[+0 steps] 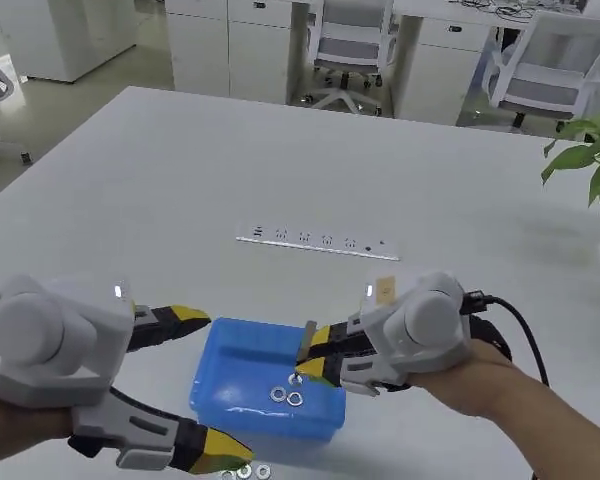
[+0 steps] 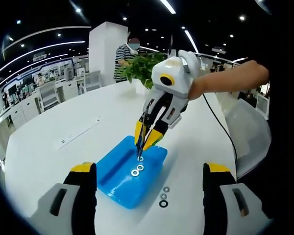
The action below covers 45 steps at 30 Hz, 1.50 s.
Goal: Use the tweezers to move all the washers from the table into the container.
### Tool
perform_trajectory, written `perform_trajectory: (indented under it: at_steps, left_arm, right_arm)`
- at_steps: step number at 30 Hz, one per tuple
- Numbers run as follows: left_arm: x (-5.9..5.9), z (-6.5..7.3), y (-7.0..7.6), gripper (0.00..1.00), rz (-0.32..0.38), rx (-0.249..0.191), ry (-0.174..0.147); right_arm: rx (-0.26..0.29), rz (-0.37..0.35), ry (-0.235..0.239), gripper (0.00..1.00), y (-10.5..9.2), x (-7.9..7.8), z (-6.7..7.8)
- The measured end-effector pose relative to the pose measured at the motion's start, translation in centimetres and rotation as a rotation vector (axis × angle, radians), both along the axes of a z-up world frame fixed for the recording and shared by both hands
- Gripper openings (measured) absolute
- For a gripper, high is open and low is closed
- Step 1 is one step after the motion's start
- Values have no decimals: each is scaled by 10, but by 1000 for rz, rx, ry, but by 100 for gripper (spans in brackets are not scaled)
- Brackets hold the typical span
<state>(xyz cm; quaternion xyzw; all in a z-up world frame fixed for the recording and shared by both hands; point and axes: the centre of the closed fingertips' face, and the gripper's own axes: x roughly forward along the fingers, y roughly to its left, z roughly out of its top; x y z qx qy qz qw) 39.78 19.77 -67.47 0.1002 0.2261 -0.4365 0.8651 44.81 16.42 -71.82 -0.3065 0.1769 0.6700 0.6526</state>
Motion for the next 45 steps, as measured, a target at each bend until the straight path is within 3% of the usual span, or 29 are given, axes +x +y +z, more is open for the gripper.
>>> perform_trajectory:
  at_steps: [11,19,22,25,27,29,35,45]
  left_arm:
    - [9,-2,-11,94,-27,1,6]
    - [18,-3,-17,86,-43,3,4]
    - [23,-4,-19,79,-51,9,-4]
    - [28,-2,-21,66,-71,20,-34]
    - [31,-3,-23,57,-75,25,-29]
    - [37,-6,-22,49,-75,59,-52]
    - [45,-9,-26,29,-100,81,-72]
    - [51,-16,-38,22,-161,115,-80]
  right_arm:
    - [-5,-28,13,9,5,9,-15]
    - [-27,-28,23,9,6,9,-31]
    - [-31,-26,31,9,6,9,-35]
    - [-41,-16,31,9,6,8,-38]
    - [-48,-9,30,9,6,7,-40]
    - [-48,-6,34,9,6,6,-40]
    - [-55,5,36,9,6,4,-44]
    - [-57,16,34,9,6,2,-45]
